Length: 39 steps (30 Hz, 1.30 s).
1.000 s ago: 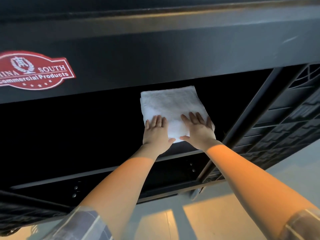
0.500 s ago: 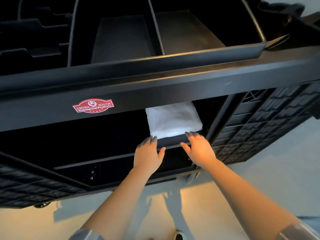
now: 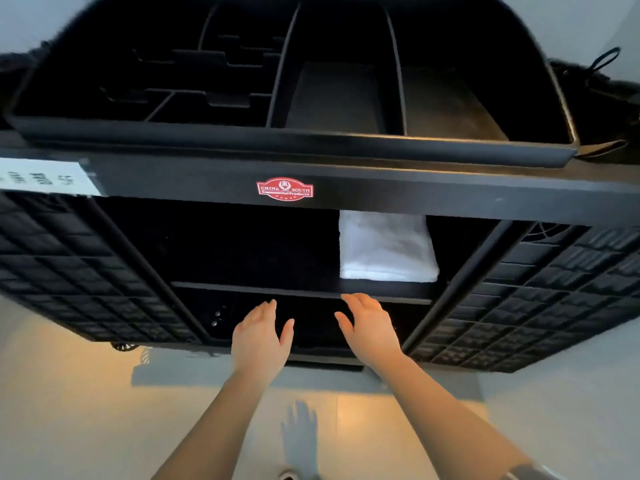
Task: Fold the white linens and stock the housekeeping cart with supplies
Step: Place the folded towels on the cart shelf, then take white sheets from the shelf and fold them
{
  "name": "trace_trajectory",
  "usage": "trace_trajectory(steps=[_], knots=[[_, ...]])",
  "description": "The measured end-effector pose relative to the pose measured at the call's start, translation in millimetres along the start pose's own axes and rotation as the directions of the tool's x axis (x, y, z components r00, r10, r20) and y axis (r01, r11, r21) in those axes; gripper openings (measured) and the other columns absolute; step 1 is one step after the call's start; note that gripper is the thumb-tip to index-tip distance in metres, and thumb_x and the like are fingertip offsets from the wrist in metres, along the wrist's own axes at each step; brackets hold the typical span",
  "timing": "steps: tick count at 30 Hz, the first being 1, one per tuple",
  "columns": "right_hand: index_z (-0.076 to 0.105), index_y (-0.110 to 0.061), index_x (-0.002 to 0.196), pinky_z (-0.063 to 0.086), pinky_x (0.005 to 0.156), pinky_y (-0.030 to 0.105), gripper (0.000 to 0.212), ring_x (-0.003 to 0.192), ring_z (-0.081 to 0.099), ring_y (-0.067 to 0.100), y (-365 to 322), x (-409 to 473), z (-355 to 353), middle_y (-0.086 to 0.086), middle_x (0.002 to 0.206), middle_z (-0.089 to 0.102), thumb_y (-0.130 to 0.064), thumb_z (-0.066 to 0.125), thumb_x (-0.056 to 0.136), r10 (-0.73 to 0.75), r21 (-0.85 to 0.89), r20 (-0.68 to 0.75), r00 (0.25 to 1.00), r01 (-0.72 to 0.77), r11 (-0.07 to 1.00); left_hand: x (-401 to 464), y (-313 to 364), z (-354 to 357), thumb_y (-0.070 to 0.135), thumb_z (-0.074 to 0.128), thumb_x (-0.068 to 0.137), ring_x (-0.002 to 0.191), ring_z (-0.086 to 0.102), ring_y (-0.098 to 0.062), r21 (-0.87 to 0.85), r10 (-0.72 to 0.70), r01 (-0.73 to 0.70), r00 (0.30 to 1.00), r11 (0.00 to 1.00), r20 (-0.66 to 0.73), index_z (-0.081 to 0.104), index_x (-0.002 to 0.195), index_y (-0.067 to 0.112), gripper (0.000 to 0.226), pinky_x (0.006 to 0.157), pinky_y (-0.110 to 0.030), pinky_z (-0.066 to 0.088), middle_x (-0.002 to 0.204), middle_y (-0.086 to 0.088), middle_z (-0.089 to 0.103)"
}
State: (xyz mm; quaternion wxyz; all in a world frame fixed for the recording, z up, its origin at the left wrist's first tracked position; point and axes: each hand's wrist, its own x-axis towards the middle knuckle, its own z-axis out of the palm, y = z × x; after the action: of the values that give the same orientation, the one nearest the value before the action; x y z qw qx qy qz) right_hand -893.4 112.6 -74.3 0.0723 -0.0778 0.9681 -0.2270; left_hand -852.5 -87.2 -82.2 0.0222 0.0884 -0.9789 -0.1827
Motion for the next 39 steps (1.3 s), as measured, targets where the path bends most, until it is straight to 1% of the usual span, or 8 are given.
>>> trace_trajectory(steps=[5,9,13,19,25,31,34,39], knots=[[0.042,-0.021,0.143,0.035,0.111,0.038,0.047,0.135,0.037,0.018,-48,4,25,-0.002,0.145,0.044,-0.041,0.042,0.100,-0.205,0.001,0.099,0.974,0.206,0.979,-42,-50,-18,0.043,0.046,0.096,0.135,0.039,-0.020,-0.027,-0.252,0.251,0.965,0.968,-0.070,0.042,0.143,0.012,0.056,0.108,-0.035,0.032,0.144,-0.006,0.047],[0.041,-0.019,0.143,0.037,0.107,0.038,0.047,0.133,0.037,0.019,-94,-9,54,-0.001,0.145,0.042,-0.039,0.041,0.100,-0.409,-0.010,0.217,0.887,0.421,0.907,-97,-86,-29,0.047,0.042,0.096,0.135,0.038,-0.019,-0.050,-0.477,0.475,0.866,0.879,-0.148,0.040,0.144,0.016,0.057,0.109,-0.037,0.028,0.146,-0.002,0.044],[0.046,-0.017,0.138,0.038,0.102,0.040,0.042,0.128,0.040,0.023,-142,-44,85,0.001,0.141,0.044,-0.033,0.043,0.100,-0.594,0.046,0.331,0.733,0.616,0.786,-171,-109,-28,0.048,0.041,0.096,0.137,0.035,-0.022,-0.110,-0.668,0.660,0.721,0.743,-0.187,0.038,0.145,0.015,0.059,0.110,-0.039,0.025,0.148,-0.004,0.042],[0.055,-0.012,0.117,0.041,0.093,0.042,0.029,0.115,0.048,0.029,-204,-128,132,0.008,0.121,0.054,-0.029,0.045,0.096,-0.778,0.117,0.454,0.435,0.836,0.536,-299,-121,-28,0.048,0.042,0.096,0.135,0.037,-0.023,-0.220,-0.876,0.855,0.419,0.470,-0.240,0.040,0.144,0.014,0.058,0.109,-0.040,0.027,0.145,-0.006,0.045],[0.053,-0.016,0.129,0.036,0.099,0.035,0.037,0.123,0.044,0.025,-250,-234,173,0.005,0.132,0.050,-0.030,0.043,0.097,-0.832,0.250,0.540,0.128,0.919,0.304,-421,-122,-32,0.047,0.041,0.097,0.135,0.038,-0.022,-0.328,-0.957,0.925,0.105,0.194,-0.271,0.040,0.143,0.014,0.057,0.109,-0.039,0.027,0.145,-0.005,0.045],[0.059,-0.013,0.118,0.038,0.096,0.035,0.031,0.118,0.047,0.025,-282,-345,206,0.007,0.124,0.054,-0.029,0.044,0.096,-0.823,0.317,0.561,-0.093,0.942,0.110,-537,-119,-30,0.046,0.040,0.097,0.136,0.036,-0.021,-0.427,-0.951,0.904,-0.155,-0.027,-0.267,0.039,0.144,0.015,0.057,0.110,-0.039,0.026,0.146,-0.004,0.044],[0.060,-0.012,0.119,0.037,0.097,0.035,0.032,0.119,0.047,0.026,-297,-403,226,0.007,0.125,0.054,-0.030,0.045,0.097,-0.809,0.345,0.562,-0.169,0.938,0.044,-593,-126,-29,0.046,0.040,0.097,0.136,0.036,-0.020,-0.467,-0.938,0.879,-0.239,-0.099,-0.252,0.039,0.144,0.015,0.057,0.110,-0.038,0.027,0.146,-0.003,0.044],[0.058,-0.013,0.122,0.035,0.097,0.034,0.033,0.120,0.045,0.024,-324,-506,265,0.005,0.130,0.052,-0.030,0.046,0.097,-0.787,0.380,0.571,-0.231,0.925,0.004,-694,-156,-31,0.047,0.038,0.097,0.136,0.036,-0.019,-0.478,-0.924,0.863,-0.303,-0.162,-0.234,0.038,0.144,0.015,0.057,0.110,-0.037,0.026,0.145,-0.003,0.044]])
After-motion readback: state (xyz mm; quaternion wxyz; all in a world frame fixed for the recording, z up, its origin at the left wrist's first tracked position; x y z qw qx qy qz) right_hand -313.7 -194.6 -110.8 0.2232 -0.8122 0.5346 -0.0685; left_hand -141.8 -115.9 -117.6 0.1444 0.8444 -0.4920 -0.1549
